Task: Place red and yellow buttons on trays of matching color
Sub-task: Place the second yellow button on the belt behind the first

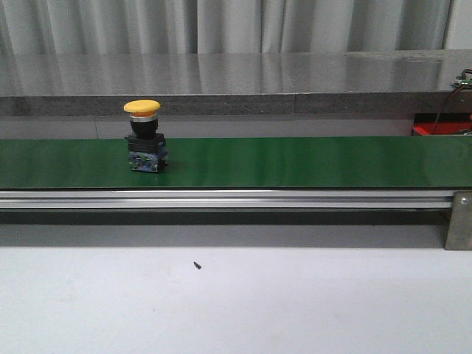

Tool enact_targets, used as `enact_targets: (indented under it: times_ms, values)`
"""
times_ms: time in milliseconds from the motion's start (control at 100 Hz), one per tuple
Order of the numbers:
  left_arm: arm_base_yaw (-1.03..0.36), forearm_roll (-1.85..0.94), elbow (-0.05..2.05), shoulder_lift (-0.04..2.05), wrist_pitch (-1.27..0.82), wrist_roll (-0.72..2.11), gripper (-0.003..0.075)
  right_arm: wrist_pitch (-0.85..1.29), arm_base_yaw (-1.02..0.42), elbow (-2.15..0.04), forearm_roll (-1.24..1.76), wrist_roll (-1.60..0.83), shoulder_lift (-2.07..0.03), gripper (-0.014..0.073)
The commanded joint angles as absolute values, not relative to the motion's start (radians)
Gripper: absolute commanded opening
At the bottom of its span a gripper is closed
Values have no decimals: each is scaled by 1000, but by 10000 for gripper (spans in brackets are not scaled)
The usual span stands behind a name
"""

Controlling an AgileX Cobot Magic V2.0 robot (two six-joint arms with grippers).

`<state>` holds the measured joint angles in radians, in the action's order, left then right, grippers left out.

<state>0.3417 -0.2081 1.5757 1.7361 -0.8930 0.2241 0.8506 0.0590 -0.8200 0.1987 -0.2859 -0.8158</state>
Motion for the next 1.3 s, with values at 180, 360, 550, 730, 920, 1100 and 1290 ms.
enact_targets:
  times_ms: [180,360,550,730,920,1100,1290]
  values:
    - [226,-233,1469,1665,-783,217,115,796,59,-845,212,-285,-808,-69]
    - [182,-233,1405,1665,-718,217,114,796,59,-845,212,-285,-808,-69]
    - [177,-233,1373,1683,-709,217,114,796,59,-845,212,-285,-808,-69]
    - [177,-233,1371,1720,-709,223,124,796,59,-845,212,-285,-808,-69]
    - [177,-233,1369,1722,-717,223,286,796,59,-845,212,-285,-808,-69]
    - [177,-235,1369,1712,-750,223,536,796,59,-845,212,-285,-808,-69]
    - [177,-235,1369,1637,-739,223,557,796,59,-845,212,-285,-808,-69]
